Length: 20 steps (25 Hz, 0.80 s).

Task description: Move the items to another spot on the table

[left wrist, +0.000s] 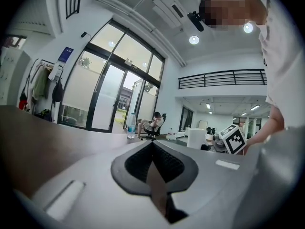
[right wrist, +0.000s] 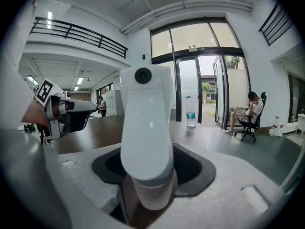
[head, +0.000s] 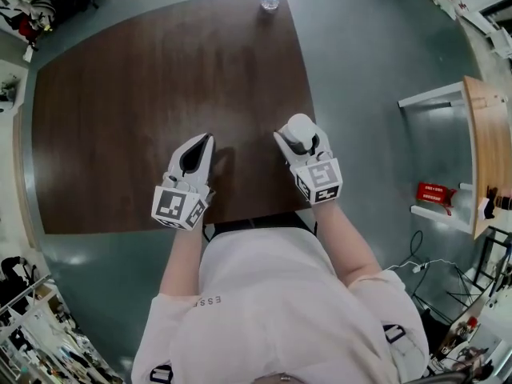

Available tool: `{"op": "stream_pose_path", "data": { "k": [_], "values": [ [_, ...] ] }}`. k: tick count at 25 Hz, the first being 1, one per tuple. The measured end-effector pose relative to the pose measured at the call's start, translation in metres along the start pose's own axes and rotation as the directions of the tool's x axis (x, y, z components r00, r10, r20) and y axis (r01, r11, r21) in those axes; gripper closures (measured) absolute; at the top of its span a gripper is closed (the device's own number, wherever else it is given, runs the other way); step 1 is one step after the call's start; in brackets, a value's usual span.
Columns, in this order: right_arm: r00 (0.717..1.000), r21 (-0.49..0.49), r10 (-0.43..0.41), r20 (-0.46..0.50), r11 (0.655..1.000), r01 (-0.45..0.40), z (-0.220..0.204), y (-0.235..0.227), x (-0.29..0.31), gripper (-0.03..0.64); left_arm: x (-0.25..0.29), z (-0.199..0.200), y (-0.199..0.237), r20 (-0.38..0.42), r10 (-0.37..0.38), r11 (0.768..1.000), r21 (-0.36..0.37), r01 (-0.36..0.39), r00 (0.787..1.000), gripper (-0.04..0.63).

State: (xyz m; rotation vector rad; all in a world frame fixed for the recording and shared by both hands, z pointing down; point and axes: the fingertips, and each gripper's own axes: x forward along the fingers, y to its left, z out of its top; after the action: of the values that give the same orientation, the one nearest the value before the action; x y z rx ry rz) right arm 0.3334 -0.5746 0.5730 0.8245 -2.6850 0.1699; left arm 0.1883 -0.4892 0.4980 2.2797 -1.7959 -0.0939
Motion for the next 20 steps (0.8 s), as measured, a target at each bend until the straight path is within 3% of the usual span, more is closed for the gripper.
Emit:
{"op": "stream_pose_path", "data": {
  "k": [13, 14, 16, 20],
  "values": [
    [1.0, 0.008, -0.002, 0.024, 1.0, 0.002, -0.014, -0.001, 0.009, 0.37, -0.005, -0.018, 0.005, -0.003, 0.01, 1.0, -0.005, -0.01, 1.0, 0.578],
    [1.0, 0.008, -0.018, 0.011, 1.0, 0.018, -0.017, -0.003, 0.01, 0.342, -0.006, -0.016, 0.004, -0.006, 0.005, 1.0, -0.008, -0.005, 1.0, 0.578],
    [0.999, 0.018, -0.054, -0.006, 0.998, 0.054, -0.018, -0.008, 0.009, 0.223, -0.008, -0.011, 0.002, -0.009, -0.009, 1.0, -0.01, 0.008, 1.0, 0.58],
    [0.996, 0.036, -0.059, 0.064, 0.998, 0.057, 0.012, 0.003, -0.007, 0.204, -0.021, 0.004, 0.003, -0.008, -0.03, 1.0, -0.01, 0.03, 1.0, 0.578]
  ]
}}
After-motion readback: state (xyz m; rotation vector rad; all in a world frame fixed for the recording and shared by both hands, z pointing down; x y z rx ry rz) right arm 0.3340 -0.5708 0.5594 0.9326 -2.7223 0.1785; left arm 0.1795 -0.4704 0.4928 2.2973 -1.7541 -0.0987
